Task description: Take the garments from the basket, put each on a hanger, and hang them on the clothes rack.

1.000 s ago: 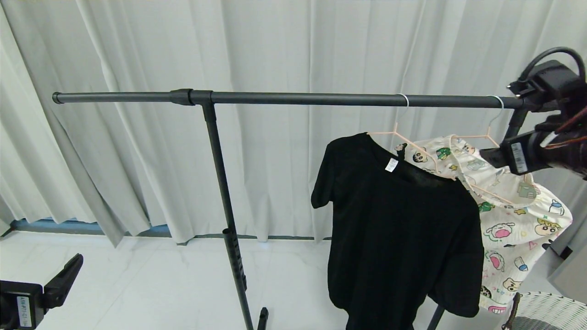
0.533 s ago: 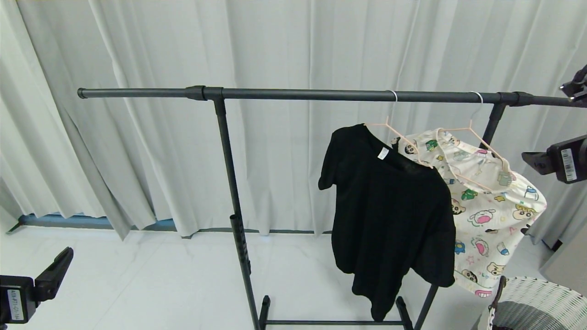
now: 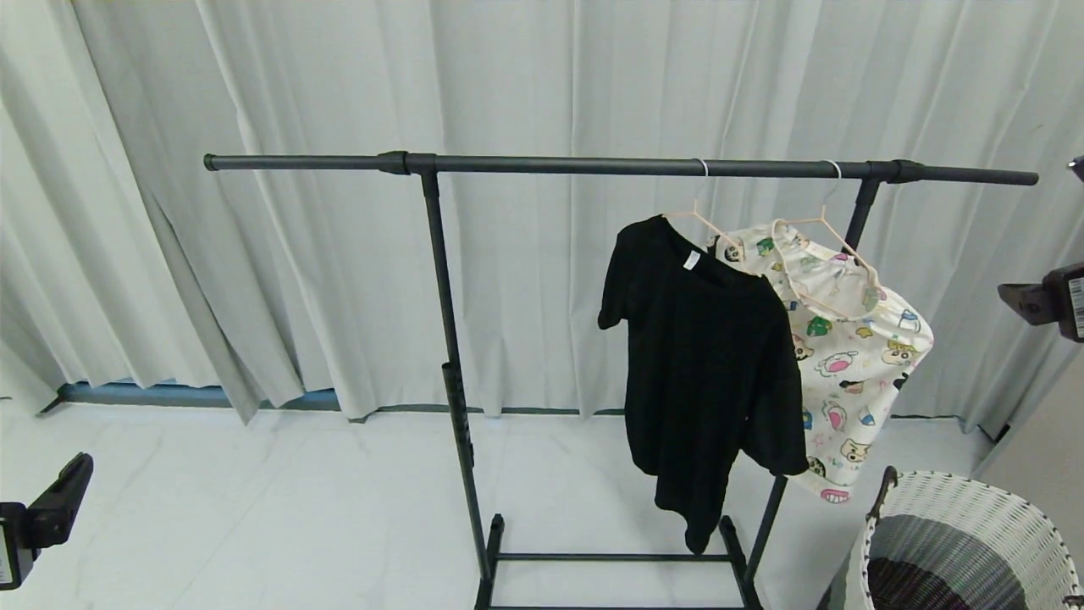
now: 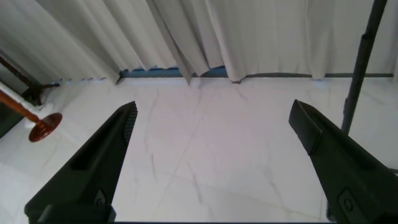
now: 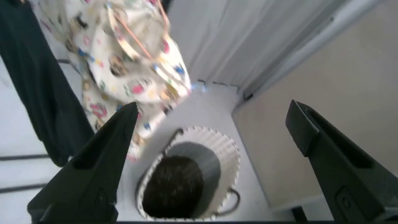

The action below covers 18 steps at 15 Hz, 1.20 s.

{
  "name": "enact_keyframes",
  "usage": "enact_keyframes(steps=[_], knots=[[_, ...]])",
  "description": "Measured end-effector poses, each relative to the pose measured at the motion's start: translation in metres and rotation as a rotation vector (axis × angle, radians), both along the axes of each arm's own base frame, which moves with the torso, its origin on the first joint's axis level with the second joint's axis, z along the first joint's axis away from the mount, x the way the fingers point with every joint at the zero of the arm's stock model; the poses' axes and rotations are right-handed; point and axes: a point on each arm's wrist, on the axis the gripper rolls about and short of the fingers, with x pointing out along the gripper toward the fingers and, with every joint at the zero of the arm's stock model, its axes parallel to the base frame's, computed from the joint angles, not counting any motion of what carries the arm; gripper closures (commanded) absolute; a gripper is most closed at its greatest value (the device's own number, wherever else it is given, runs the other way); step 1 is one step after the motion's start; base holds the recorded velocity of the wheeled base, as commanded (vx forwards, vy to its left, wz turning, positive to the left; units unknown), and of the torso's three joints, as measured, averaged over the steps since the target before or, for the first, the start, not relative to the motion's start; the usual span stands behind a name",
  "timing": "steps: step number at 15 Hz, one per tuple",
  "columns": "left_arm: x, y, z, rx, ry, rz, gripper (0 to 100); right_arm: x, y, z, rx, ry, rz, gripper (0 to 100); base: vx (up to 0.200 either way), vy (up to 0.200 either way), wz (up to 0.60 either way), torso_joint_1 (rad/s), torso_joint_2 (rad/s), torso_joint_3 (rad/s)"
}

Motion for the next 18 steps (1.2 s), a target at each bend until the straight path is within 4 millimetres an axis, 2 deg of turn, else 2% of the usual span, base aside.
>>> enact_keyframes(steps=[5, 18], knots=[[-0.0003, 0.0012, -0.0011, 0.0, 0.005, 0.014, 0, -0.0064, -0.0041, -0.0055, -0.001, 0.01, -0.011, 0, -0.2, 0.0, 0.0, 0.004, 0.0, 0.005], [-0.0019, 0.001, -0.0074, -0.007, 0.023, 0.015, 0, -0.0081, -0.0046, -0.0054, 0.0, 0.007, -0.011, 0, 0.0, 0.0, 0.0, -0.007, 0.02, 0.009]])
